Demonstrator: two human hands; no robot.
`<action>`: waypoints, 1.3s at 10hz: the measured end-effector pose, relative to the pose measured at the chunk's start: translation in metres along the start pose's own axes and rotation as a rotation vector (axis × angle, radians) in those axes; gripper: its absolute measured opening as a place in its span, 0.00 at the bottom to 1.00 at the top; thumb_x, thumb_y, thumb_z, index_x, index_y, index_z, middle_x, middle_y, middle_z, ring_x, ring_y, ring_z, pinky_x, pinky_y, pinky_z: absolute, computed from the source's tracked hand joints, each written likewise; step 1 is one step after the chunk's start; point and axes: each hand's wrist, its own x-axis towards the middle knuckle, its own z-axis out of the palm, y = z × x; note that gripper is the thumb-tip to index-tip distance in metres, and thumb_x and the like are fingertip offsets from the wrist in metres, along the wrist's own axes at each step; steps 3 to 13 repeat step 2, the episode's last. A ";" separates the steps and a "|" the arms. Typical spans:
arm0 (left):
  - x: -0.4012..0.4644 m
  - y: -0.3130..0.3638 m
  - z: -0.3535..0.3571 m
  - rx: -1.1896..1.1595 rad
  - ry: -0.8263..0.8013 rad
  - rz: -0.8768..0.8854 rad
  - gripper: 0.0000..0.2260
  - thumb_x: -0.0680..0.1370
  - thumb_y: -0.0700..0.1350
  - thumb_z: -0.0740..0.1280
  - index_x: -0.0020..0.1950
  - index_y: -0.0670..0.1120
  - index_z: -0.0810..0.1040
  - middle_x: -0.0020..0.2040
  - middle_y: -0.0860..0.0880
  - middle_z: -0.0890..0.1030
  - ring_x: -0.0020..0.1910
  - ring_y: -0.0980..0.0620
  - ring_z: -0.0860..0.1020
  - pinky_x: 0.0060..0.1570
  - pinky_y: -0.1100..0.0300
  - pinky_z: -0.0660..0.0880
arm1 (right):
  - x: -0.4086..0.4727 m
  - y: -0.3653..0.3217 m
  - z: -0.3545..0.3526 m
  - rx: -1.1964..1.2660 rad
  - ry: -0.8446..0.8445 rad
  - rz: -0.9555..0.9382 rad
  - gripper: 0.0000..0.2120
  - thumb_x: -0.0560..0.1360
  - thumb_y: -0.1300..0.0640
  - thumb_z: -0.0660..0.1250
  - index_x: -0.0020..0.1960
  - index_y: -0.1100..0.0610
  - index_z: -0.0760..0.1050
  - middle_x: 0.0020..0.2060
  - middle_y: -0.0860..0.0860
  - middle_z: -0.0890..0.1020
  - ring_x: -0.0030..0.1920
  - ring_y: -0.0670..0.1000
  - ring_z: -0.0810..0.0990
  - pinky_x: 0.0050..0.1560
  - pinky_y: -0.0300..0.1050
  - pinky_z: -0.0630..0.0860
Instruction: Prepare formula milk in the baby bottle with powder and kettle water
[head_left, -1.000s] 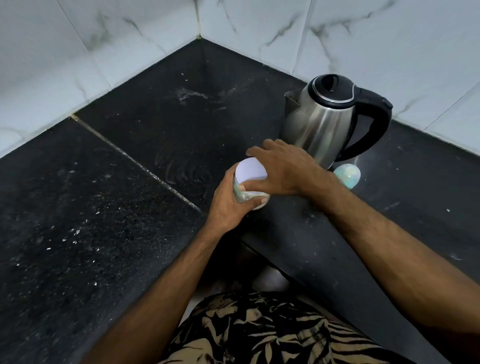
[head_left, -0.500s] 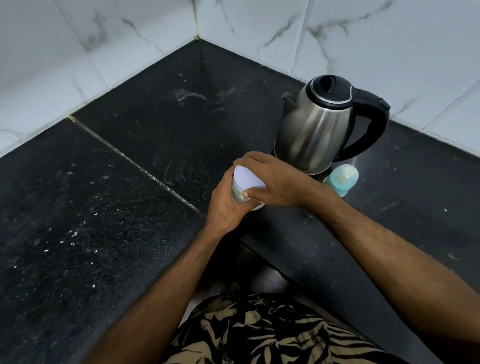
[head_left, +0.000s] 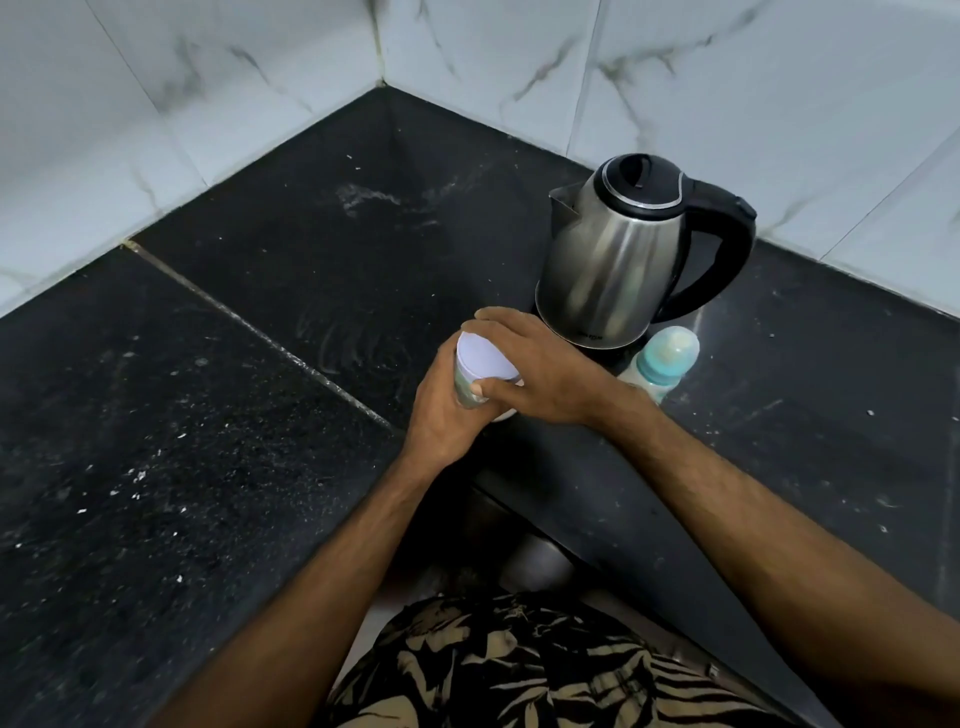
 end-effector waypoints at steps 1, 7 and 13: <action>0.001 0.004 -0.004 0.027 -0.030 -0.025 0.39 0.67 0.52 0.80 0.74 0.55 0.65 0.63 0.61 0.76 0.60 0.70 0.74 0.53 0.75 0.71 | -0.006 -0.003 -0.002 0.062 0.092 0.019 0.31 0.76 0.44 0.69 0.74 0.56 0.66 0.73 0.54 0.66 0.72 0.54 0.67 0.71 0.49 0.67; 0.000 0.009 -0.006 0.023 -0.034 -0.051 0.45 0.68 0.57 0.79 0.79 0.55 0.58 0.73 0.56 0.70 0.68 0.59 0.71 0.66 0.62 0.70 | -0.011 -0.004 -0.013 0.044 0.357 0.048 0.23 0.76 0.47 0.69 0.67 0.56 0.74 0.61 0.52 0.75 0.61 0.51 0.75 0.61 0.49 0.74; 0.000 0.009 -0.006 0.023 -0.034 -0.051 0.45 0.68 0.57 0.79 0.79 0.55 0.58 0.73 0.56 0.70 0.68 0.59 0.71 0.66 0.62 0.70 | -0.011 -0.004 -0.013 0.044 0.357 0.048 0.23 0.76 0.47 0.69 0.67 0.56 0.74 0.61 0.52 0.75 0.61 0.51 0.75 0.61 0.49 0.74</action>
